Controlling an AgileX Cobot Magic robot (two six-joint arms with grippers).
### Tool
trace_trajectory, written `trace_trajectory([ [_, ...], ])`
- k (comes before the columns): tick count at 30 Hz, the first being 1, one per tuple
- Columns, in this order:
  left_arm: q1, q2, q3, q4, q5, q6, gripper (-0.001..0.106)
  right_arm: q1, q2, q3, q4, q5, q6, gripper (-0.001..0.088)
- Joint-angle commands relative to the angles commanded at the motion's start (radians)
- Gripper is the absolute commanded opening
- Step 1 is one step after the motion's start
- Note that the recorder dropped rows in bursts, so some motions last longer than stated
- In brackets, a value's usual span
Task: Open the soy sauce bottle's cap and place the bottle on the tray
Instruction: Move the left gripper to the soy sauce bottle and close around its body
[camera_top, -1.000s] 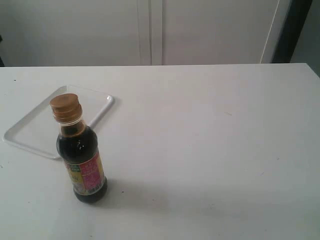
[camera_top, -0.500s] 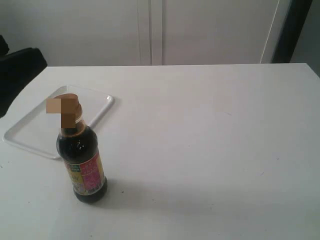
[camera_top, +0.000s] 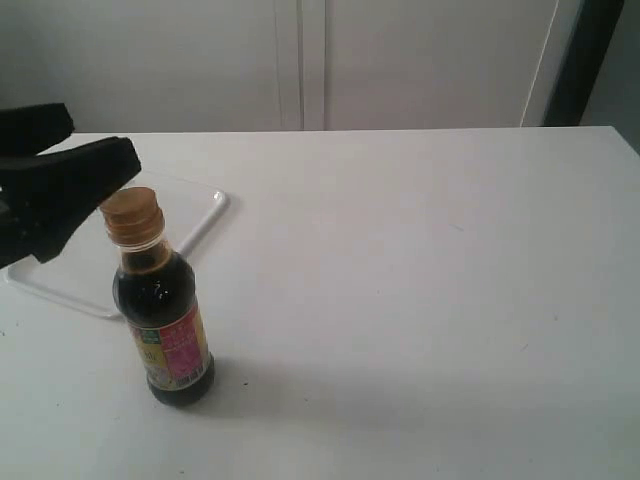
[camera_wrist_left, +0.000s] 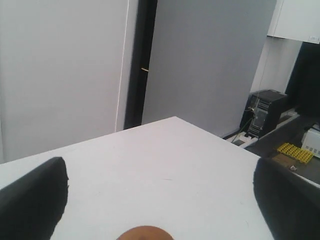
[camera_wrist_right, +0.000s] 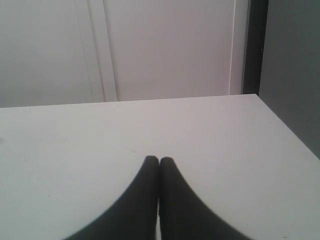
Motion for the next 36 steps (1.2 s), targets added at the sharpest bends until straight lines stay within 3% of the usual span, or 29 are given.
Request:
trace_trajectory([
  [14,-0.001,0.167,0.000,0.009,-0.071,0.057,0.105,0.000,0.000,0.000,0.000,-0.001,0.000,0.0000],
  [16,-0.037,0.184,0.000,0.017,-0.077,0.085,0.105,0.000,0.000,0.000,0.000,-0.001,0.000,0.0000],
  [19,-0.092,0.199,0.000,-0.006,0.017,0.120,0.105,0.000,0.000,0.000,0.000,-0.001,0.000,0.0000],
  [36,-0.092,0.323,0.002,-0.019,0.023,0.177,0.105,0.000,0.000,0.000,0.000,0.002,0.000,0.0000],
])
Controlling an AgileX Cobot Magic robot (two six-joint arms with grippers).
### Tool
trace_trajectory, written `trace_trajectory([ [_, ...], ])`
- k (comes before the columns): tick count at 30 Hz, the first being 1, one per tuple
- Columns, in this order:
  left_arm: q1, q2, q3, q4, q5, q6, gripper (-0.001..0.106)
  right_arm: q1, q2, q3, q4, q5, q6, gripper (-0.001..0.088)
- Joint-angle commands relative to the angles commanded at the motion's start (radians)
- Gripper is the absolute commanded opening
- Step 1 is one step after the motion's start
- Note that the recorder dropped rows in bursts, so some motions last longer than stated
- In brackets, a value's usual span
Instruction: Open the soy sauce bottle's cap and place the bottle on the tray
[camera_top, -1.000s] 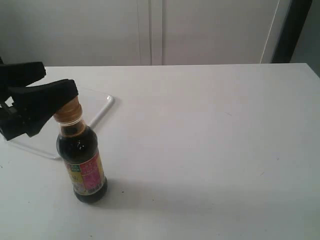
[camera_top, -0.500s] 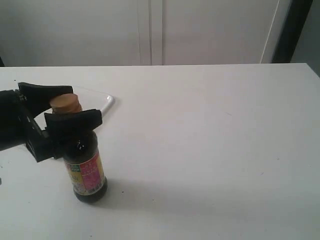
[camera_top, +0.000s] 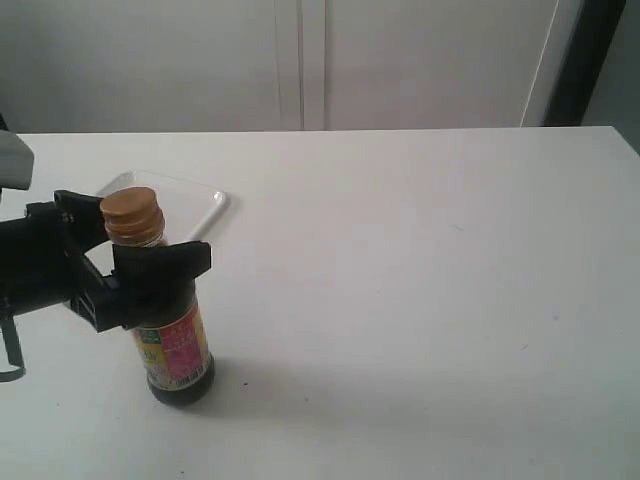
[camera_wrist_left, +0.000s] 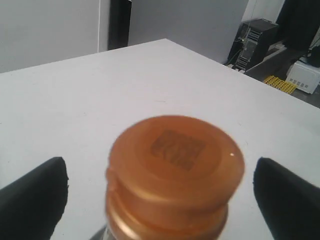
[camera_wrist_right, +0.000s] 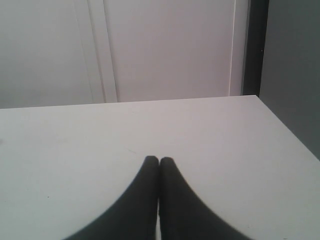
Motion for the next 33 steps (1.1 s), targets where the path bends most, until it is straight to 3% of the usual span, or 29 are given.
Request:
trace_trajectory([
  [8,0.000,0.012,0.080,-0.083,0.014,0.109,0.105,0.000,0.000,0.000,0.000,0.000,0.000,0.0000],
  [24,0.000,0.138,0.080,-0.115,-0.004,0.169,0.105,0.000,0.000,0.000,0.000,0.000,0.000,0.0000],
  [33,0.000,0.214,0.080,-0.129,-0.023,0.225,0.096,0.000,0.000,0.000,0.000,-0.004,0.000,0.0000],
])
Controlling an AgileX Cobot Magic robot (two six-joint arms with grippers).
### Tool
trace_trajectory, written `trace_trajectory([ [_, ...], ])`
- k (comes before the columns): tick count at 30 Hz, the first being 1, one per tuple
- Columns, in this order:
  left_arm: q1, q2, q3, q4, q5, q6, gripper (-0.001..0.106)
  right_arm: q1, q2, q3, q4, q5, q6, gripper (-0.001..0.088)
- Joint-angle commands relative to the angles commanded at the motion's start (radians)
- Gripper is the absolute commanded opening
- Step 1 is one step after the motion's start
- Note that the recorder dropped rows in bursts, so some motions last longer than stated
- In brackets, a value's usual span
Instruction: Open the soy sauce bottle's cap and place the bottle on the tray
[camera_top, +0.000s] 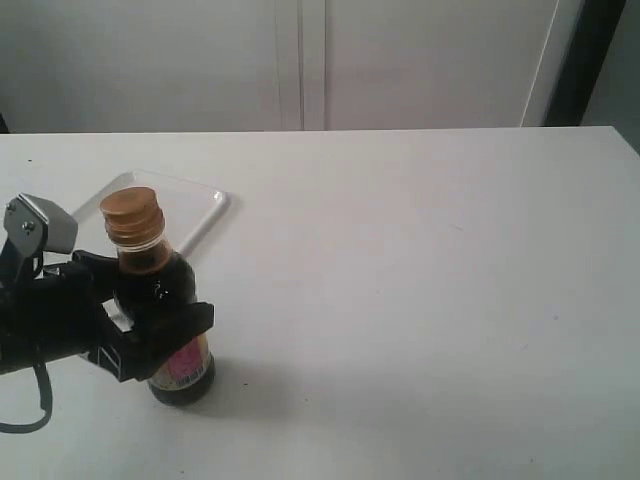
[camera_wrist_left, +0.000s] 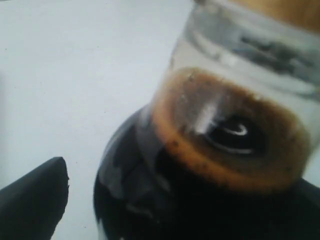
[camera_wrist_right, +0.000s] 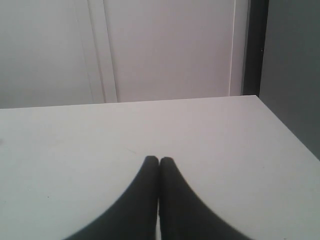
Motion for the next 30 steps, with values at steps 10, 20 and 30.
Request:
trace_trajectory([
  [10,0.000,0.048,0.000,0.010,-0.014,0.068,0.077,0.000,0.000,0.000,0.000,-0.050,0.000,0.0000],
  [20,0.000,0.053,0.000,0.093,-0.007,0.084,0.000,0.000,0.000,0.000,0.000,-0.129,0.091,0.0000],
  [30,0.000,0.053,0.000,0.106,-0.007,0.118,0.000,0.000,0.000,0.000,0.000,-0.179,0.501,0.0000],
])
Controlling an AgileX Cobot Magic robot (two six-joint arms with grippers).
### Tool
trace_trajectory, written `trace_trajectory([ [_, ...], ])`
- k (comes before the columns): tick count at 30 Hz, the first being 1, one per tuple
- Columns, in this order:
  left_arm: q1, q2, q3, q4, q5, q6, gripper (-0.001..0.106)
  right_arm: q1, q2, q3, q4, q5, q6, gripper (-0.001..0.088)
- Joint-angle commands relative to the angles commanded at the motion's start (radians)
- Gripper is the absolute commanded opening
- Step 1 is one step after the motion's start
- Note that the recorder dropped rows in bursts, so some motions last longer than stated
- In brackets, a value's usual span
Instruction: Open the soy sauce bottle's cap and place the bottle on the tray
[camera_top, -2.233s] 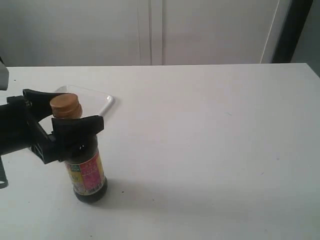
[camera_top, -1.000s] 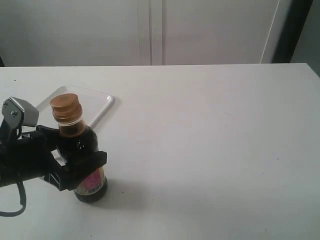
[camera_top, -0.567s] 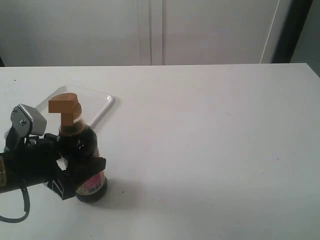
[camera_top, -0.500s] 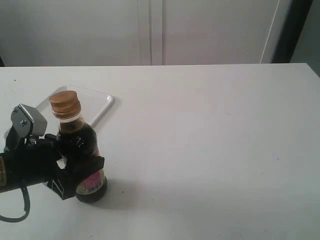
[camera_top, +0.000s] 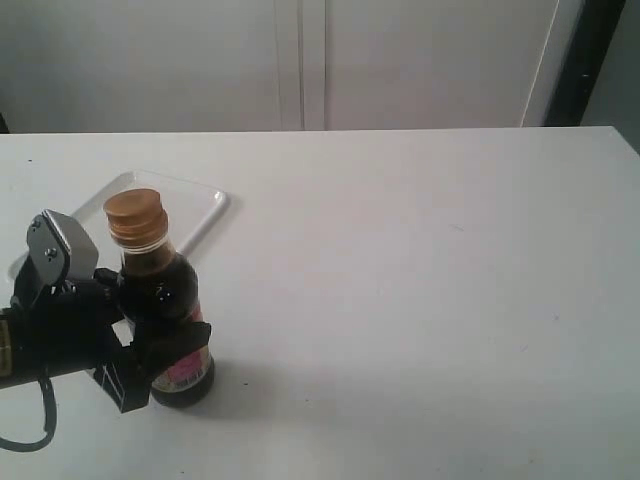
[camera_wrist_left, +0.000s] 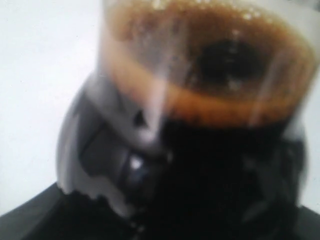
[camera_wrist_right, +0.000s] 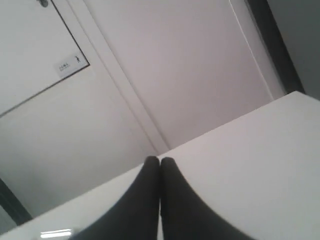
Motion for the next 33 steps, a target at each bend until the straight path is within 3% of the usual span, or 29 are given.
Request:
trace_trajectory([
  [4,0.000,0.000,0.000,0.000,0.000,0.000,0.000,0.000,0.000,-0.002,0.000,0.000,-0.013,0.0000],
  [11,0.000,0.000,0.000,0.000,-0.009,0.000,0.000,0.000,0.004,-0.107,0.000,0.007,-0.180,0.0000],
  [17,0.000,0.000,0.000,0.000,-0.007,-0.002,0.000,0.000,0.146,-0.205,0.000,0.007,-0.323,0.0000],
  [25,0.000,0.000,0.000,0.000,-0.007,-0.002,0.000,0.000,0.368,-0.336,0.000,0.046,-0.353,0.0000],
  [33,0.000,0.000,0.000,0.000,-0.007,-0.002,0.000,0.000,0.542,-0.419,0.000,0.109,-0.478,0.0000],
])
